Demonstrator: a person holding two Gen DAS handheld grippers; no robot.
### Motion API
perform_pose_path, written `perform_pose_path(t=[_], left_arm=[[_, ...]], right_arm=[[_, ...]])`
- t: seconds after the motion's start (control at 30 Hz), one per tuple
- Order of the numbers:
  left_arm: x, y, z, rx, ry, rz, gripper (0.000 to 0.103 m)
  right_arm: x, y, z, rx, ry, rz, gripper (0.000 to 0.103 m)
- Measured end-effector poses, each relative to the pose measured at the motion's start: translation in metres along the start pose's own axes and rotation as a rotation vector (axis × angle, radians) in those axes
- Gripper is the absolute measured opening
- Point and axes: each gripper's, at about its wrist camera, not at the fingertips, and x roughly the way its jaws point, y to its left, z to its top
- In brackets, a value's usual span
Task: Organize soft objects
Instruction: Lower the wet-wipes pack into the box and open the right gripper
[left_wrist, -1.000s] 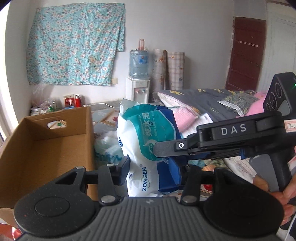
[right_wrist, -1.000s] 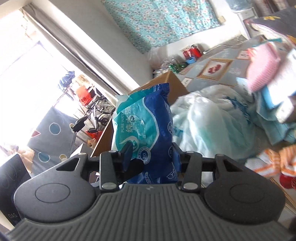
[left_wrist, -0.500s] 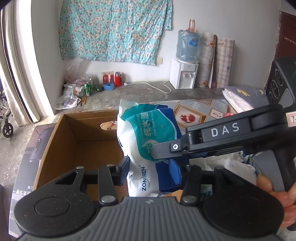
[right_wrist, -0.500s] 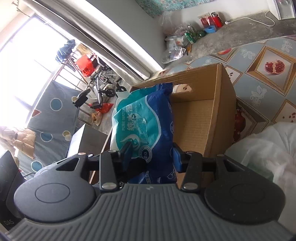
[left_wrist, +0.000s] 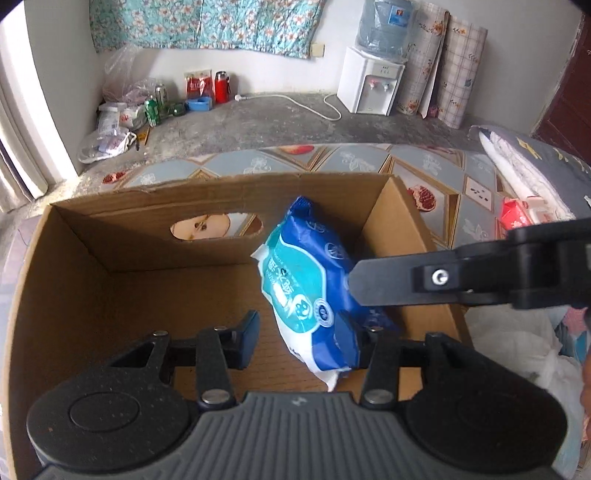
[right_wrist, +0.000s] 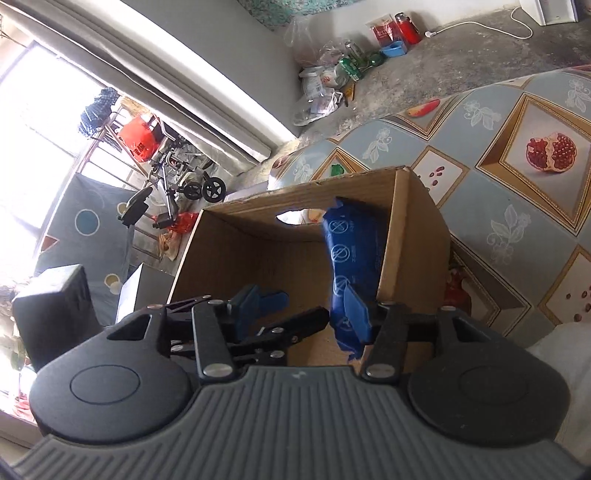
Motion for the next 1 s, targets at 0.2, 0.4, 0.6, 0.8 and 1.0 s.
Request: perform_pose_path(t=[0.2, 0.4, 0.6, 0.8, 1.0], left_arm=[[0.021, 0.002, -0.002, -0.029, 0.076, -0.007, 0.047], [0.031, 0.003, -0.001, -0.053, 0.116, -0.023, 0.049], [0.029, 0.001, 0.004, -0.102, 0.123, -0.033, 0.049], [-0.023, -0.012, -0.004, -0.073, 0.033, 0.031, 0.062], [-0.106, -0.036, -0.019, -0.06, -0.152, 0.068, 0.064]], right_arm=[[-0.012, -0.003, 0.0, -0.021, -0.036, 0.028, 0.051], [-0.032, -0.001, 0.003, -0.049, -0.095, 0.054, 0.049], [-0.049, 0.004, -0.009, -0.083, -0.13, 0.054, 0.05], [-0.09, 0.008, -0.041, -0.113, -0.216, 0.05, 0.05], [-0.157, 0.002, -0.077, -0.128, -0.302, 0.001, 0.05]])
